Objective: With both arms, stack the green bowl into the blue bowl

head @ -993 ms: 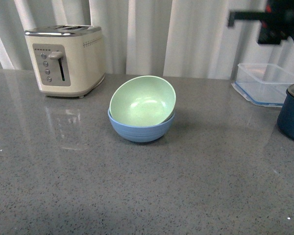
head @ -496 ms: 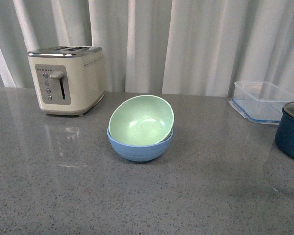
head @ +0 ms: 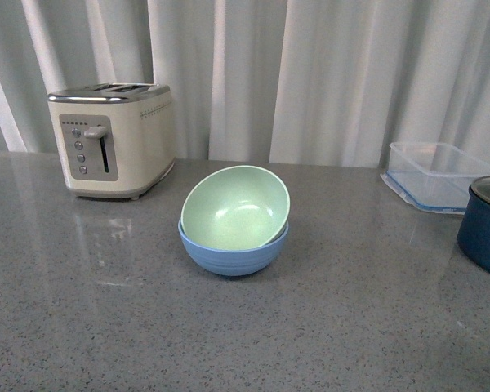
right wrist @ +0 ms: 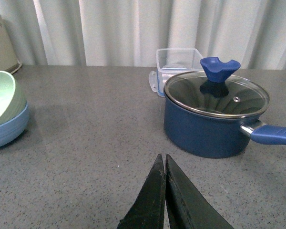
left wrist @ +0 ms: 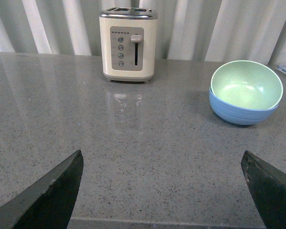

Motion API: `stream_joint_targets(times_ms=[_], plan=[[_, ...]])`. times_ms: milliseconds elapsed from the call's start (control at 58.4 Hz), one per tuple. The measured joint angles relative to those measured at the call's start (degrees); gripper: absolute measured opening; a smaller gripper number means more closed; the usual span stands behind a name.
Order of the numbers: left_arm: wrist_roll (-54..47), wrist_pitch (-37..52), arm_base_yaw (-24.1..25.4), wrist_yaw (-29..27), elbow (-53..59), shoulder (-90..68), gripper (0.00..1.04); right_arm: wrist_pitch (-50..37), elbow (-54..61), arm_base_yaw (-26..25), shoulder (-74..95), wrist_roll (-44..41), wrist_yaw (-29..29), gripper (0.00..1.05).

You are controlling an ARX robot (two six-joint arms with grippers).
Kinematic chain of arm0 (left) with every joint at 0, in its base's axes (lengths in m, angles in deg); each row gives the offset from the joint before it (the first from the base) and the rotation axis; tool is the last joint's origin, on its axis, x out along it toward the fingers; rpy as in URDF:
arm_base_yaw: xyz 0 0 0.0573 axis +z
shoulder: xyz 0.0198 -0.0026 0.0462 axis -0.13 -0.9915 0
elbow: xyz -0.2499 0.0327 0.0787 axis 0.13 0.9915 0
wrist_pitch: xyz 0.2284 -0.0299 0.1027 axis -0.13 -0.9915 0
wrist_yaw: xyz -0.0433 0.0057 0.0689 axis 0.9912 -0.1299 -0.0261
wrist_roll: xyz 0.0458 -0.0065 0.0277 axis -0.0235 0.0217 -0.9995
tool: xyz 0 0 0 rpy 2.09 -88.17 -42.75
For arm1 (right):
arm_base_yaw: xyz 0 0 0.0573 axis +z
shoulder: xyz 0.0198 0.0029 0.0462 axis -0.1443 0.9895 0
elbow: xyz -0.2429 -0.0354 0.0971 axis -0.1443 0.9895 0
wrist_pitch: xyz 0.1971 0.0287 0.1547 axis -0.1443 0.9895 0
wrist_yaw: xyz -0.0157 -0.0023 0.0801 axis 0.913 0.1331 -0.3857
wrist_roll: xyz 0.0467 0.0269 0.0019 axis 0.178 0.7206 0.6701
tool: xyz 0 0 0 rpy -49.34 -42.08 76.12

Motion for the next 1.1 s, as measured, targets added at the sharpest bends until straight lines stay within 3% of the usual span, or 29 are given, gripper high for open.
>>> stream_joint_targets(times_ms=[103, 1095], plan=[[0.0, 0.0, 0.0, 0.0, 0.0, 0.0, 0.98, -1.31, 2.78, -0.02, -2.12, 0.0, -0.11, 0.01], [0.0, 0.0, 0.0, 0.0, 0.0, 0.0, 0.98, 27.19, 4.22, -0.02, -32.63, 0.0, -0.2, 0.01]])
